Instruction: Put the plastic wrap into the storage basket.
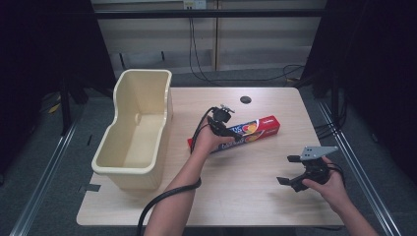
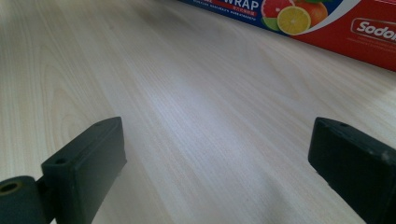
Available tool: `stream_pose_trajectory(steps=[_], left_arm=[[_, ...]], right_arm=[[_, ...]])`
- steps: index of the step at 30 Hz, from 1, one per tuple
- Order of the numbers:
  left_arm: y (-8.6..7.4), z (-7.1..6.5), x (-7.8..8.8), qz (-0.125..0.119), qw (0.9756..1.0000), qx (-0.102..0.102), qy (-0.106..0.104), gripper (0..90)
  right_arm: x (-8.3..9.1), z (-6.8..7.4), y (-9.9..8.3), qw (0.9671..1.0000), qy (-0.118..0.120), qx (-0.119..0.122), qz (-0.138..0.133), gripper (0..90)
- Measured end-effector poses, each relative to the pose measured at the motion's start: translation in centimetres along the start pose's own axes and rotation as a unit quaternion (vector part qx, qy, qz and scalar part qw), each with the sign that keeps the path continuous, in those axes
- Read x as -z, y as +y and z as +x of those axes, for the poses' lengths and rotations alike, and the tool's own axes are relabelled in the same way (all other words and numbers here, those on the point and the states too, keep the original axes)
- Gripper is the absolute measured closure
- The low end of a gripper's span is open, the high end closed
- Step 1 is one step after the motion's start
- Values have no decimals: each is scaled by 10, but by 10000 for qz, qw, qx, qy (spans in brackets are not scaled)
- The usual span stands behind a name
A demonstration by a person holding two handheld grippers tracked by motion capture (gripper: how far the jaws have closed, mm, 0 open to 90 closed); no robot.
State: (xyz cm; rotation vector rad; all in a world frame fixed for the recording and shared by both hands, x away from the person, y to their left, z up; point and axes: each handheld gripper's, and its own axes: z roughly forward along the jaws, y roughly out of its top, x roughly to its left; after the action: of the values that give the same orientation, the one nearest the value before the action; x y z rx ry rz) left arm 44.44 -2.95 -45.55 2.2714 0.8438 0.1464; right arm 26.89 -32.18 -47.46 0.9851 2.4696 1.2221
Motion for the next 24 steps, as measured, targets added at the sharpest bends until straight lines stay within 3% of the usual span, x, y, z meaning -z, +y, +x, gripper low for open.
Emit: stream_pose_trajectory(steps=[9,14,20,24], left_arm=[[1,4,-9,80,10000,50,-15,61],[-3,7,-13,199,9994,229,-139,111],[-3,3,-15,342,9991,126,-219,167],[-3,2,-14,418,9990,17,-149,192]], right_arm=[[0,-1,0,10000,19,-38,-24,39],[0,-1,1,10000,34,-42,-19,39],[1,-1,1,9999,42,-88,-39,38],[1,-1,1,9999,63,-98,-55,39]])
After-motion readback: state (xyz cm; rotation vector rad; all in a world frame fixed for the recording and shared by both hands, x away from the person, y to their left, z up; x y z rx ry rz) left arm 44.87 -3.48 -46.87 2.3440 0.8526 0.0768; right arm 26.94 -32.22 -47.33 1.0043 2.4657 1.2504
